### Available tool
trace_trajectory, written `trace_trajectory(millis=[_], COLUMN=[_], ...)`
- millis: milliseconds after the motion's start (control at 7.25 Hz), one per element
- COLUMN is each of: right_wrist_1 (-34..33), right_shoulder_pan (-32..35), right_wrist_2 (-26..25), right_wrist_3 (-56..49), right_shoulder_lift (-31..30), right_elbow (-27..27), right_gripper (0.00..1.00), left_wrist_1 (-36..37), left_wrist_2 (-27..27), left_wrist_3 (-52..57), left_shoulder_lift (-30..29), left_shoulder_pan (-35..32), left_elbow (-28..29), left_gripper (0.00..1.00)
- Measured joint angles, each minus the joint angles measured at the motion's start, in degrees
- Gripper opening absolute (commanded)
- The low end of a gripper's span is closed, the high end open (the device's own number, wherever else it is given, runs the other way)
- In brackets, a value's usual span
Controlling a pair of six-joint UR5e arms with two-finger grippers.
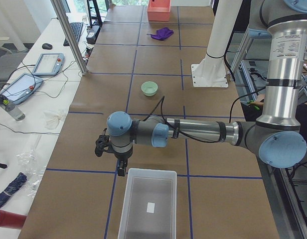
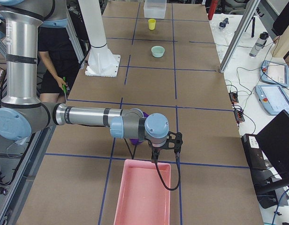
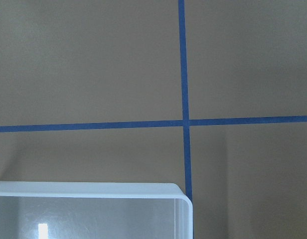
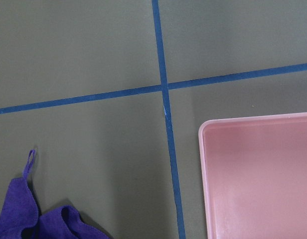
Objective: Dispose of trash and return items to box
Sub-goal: 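Move the left gripper toward the yellow cup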
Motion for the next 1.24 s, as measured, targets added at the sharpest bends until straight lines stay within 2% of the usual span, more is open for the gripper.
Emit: trace_trajectory(millis=[276, 552, 966, 1241], right_wrist_1=[0.0, -0.1, 0.0, 0.2], right_shoulder_pan=[0.1, 0.2, 0.2, 0.1], right_wrist_2=[-0.2, -0.2, -0.3, -0.3], right_wrist_3=[0.0, 0.2, 1.1, 1.1], right_shoulder_lift=[0.0, 0.1, 0.2, 0.4], right_elbow=[-0.1, 0.0, 0.3, 0.5], right_gripper=[1.0, 1.0, 1.0, 1.0], left_wrist_1=[0.0, 0.0, -0.7, -5.6], left_wrist_2=[0.0, 0.0, -1.7, -2.1], left_wrist_3=[-0.1, -1.8, -12.4, -21.3], left_shoulder_lift=[-0.1, -0.3, 1.8, 4.3], left_shoulder_pan=[0.0, 0.1, 2.2, 7.8], left_elbow=[-0.2, -3.7, -11.5, -14.1], left_gripper=[1.0, 1.0, 1.0, 1.0])
